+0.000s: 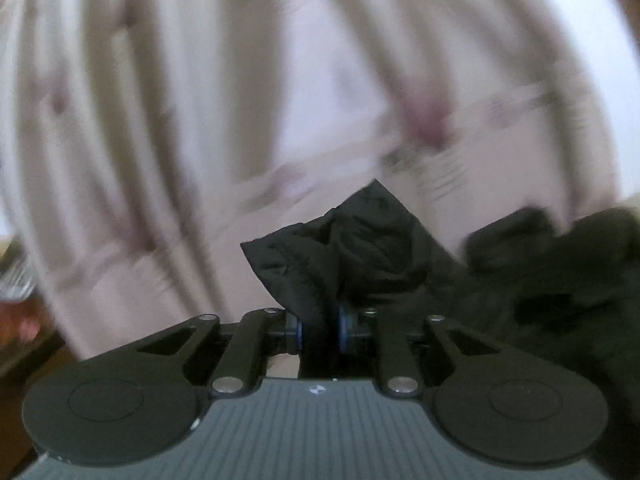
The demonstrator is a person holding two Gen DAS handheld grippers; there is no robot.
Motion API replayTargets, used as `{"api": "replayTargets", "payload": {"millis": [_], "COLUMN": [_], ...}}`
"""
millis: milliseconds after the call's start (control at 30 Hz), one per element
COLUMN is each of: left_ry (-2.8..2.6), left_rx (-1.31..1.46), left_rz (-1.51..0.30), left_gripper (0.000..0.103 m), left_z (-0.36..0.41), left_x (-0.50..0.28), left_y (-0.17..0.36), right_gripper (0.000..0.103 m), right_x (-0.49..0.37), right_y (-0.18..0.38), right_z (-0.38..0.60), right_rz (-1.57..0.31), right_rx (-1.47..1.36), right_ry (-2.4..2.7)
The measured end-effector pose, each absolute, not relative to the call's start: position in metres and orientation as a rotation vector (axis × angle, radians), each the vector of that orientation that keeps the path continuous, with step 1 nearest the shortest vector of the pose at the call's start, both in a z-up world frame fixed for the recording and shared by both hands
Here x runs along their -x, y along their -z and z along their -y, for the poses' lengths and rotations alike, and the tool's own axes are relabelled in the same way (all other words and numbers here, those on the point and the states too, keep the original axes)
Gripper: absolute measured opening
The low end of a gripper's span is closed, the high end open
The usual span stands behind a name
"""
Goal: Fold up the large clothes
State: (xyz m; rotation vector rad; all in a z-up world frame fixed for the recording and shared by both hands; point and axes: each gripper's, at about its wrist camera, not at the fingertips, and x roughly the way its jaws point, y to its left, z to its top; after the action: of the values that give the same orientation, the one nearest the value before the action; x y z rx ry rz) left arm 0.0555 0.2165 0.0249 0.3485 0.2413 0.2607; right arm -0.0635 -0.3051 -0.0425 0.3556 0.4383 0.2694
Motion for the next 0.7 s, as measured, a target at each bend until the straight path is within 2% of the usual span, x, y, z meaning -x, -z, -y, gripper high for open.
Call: {"api": "replayTargets", "payload": {"millis": [33, 67, 100, 133, 167, 200, 267, 367, 500, 700], "left_ry": [-0.300, -0.336, -0.377, -0.421, -0.471, -0.518, -0.595, -0.640, -0.537, -0.228], "left_rx": [-0.331, -0.308, -0.283, -0.263, -0.252, -0.246, -0.227, -0.166, -0.120, -0.092], "left_rz": [-0.251, -0.257, -0.261, -0.257, -0.244, -0.230, -0.205, -0.185, -0.170, -0.203], "left_gripper": [0.027, 0.036, 0.052, 0.060, 0.077, 0.089, 0.099, 0.100, 0.098, 0.099], "left_z": [-0.231, -0.243, -0.253, -0.265, -0.276, -0.286, -0.302, -0.321, -0.316, -0.237], "left_x": [-0.060, -0.061, -0.058, -0.054, -0.048, -0.043, -0.028, -0.008, 0.018, 0.043], "left_y": [-0.020, -0.014, -0.009, -0.002, 0.003, 0.006, 0.008, 0.004, 0.002, 0.028], "right_gripper": [0.103, 0.103, 0.103, 0.103, 0.103, 0.103, 0.103, 0.103, 0.103, 0.103], "right_x": [0.063, 0.063, 0.063, 0.063, 0.061, 0.059, 0.055, 0.048, 0.041, 0.017], "right_y": [0.041, 0.040, 0.039, 0.038, 0.036, 0.036, 0.035, 0.036, 0.039, 0.038], "right_z": [0.302, 0.300, 0.298, 0.296, 0.294, 0.293, 0.290, 0.283, 0.279, 0.280], "right_rz": [-0.438, -0.438, -0.439, -0.441, -0.444, -0.447, -0.455, -0.474, -0.488, -0.464], "right_rx": [-0.344, -0.335, -0.324, -0.314, -0.307, -0.300, -0.288, -0.269, -0.243, -0.199], "right_ry": [-0.272, -0.274, -0.275, -0.275, -0.274, -0.274, -0.275, -0.283, -0.283, -0.314]}}
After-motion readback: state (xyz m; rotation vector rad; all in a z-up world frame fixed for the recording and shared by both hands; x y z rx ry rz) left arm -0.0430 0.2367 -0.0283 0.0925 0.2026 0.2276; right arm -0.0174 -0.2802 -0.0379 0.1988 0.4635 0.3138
